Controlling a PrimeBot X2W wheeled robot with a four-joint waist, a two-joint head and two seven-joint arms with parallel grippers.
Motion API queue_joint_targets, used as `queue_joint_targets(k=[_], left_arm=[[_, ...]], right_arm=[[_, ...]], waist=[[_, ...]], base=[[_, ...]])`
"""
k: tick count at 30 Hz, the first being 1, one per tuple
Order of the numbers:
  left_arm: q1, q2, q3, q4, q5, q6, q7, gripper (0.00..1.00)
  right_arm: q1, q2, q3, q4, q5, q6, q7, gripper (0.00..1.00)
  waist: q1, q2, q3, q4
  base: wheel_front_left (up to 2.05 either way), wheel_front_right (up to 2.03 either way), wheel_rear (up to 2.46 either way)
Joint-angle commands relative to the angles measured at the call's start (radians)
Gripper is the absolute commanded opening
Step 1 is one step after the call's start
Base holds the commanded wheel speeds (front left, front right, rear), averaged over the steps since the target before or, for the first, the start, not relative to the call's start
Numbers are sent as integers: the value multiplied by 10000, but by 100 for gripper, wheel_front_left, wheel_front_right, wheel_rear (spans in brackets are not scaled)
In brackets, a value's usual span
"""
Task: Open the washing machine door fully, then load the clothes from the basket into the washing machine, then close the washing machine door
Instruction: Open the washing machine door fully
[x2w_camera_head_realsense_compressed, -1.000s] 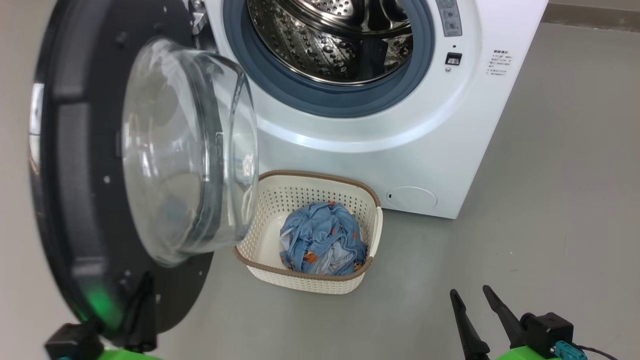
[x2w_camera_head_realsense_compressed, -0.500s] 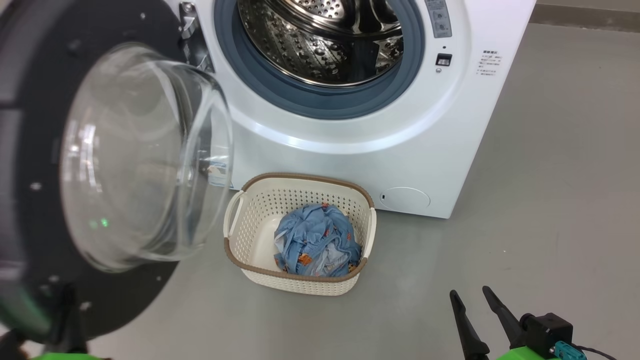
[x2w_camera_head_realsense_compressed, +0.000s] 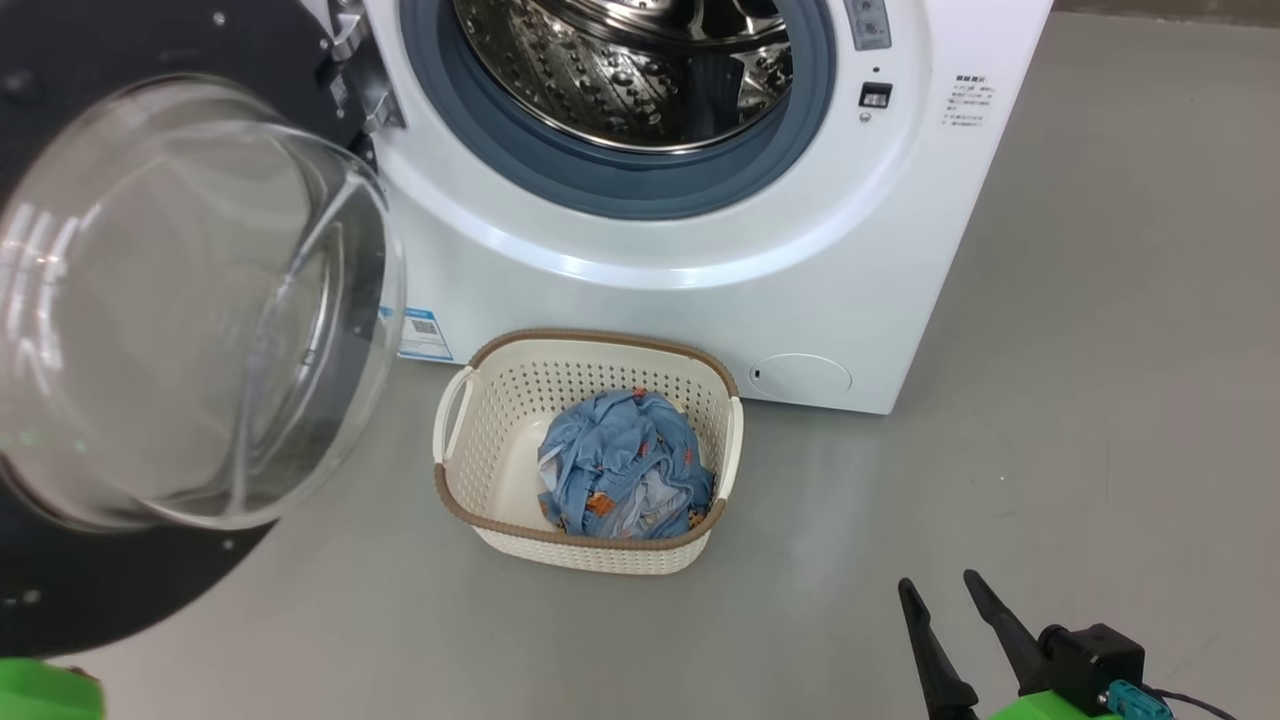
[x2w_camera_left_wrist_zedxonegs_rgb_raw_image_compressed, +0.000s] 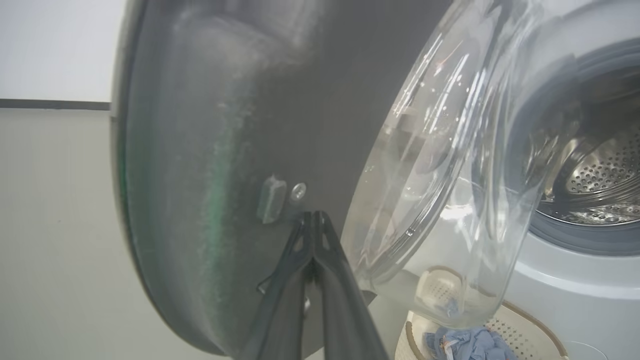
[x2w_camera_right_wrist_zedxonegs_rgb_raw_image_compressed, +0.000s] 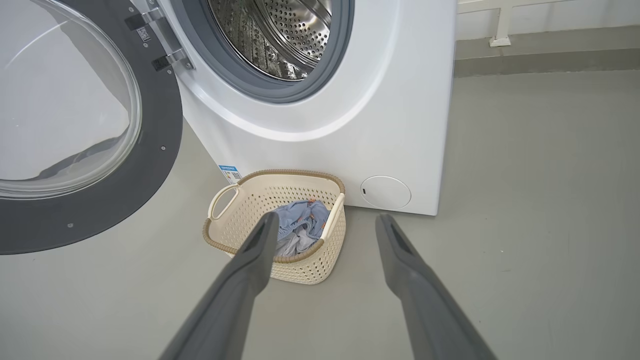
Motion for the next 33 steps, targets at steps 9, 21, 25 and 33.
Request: queue_joint_targets(k=[9, 21, 25, 33], left_arm=[[-1197, 834, 1369, 705, 595, -182, -106, 0], [-1786, 868, 2157, 1671, 1398, -789, -106, 0], [-1931, 851, 2341, 1782, 1644, -914, -106, 0], [-1859, 397, 2461, 1170, 2112, -1277, -106, 0]], right_arm=[[-557, -33, 318, -214, -137, 29, -76, 100], [-642, -33, 264, -231, -83, 29, -76, 100], [-650, -33, 247, -231, -55, 29, -76, 100], [-631, -33, 161, -254, 15, 29, -76, 100]], waist=[[0, -1, 169, -153], [0, -1, 260, -240], [0, -1, 262, -247], [0, -1, 206, -272]], base=[[0, 0, 0], [0, 0, 0], [0, 0, 0], [0, 0, 0]])
